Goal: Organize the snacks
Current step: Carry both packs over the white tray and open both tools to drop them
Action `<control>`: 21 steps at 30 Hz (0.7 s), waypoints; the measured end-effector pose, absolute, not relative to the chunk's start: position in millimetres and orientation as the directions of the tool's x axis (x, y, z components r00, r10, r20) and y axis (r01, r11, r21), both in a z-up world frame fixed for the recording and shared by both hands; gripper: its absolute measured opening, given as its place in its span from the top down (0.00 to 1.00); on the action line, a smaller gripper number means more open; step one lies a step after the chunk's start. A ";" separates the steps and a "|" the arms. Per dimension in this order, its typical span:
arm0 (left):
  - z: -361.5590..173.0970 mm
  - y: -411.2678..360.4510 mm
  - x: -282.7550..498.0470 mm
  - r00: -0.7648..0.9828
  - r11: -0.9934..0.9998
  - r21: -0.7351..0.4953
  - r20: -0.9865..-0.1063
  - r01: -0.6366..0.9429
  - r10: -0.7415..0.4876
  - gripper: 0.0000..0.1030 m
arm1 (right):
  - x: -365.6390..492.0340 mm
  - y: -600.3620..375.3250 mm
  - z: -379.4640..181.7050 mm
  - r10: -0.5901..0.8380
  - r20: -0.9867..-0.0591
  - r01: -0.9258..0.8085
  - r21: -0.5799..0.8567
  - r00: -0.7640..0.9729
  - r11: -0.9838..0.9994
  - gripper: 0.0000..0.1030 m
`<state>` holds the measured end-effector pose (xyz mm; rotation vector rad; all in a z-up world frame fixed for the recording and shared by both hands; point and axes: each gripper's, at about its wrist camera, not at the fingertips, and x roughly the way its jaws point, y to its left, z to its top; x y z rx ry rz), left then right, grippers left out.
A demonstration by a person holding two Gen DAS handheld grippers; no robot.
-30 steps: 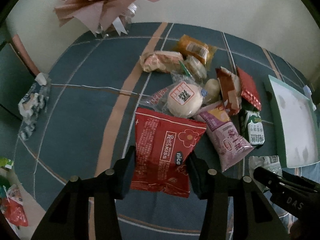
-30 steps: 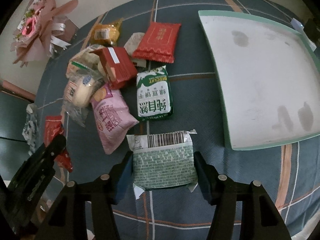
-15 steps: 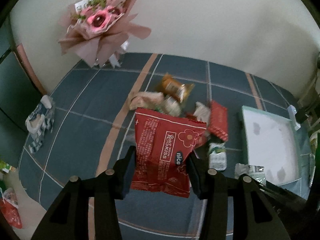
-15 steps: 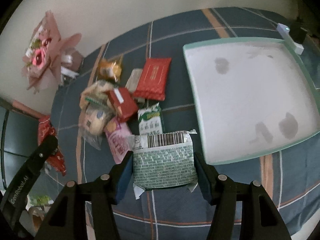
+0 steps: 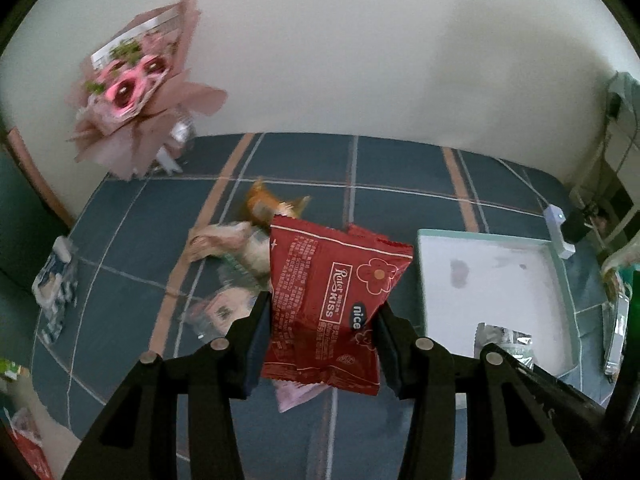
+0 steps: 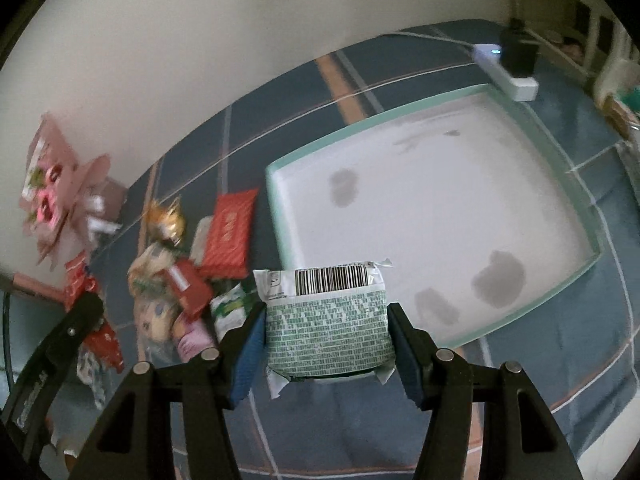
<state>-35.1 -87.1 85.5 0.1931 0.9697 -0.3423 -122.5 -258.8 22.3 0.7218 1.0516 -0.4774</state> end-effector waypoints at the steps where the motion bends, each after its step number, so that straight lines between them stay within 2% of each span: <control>1: 85.1 -93.1 -35.9 0.516 0.926 0.008 -0.833 0.377 -0.203 0.52 | -124.6 -265.4 22.2 -0.027 -0.903 0.679 0.303 0.429 0.669 0.40; 21: 33.3 -208.1 -34.3 0.416 0.840 0.033 -0.879 0.542 -0.234 0.52 | -151.5 -368.9 2.7 -0.173 -0.924 0.837 0.214 0.341 0.504 0.40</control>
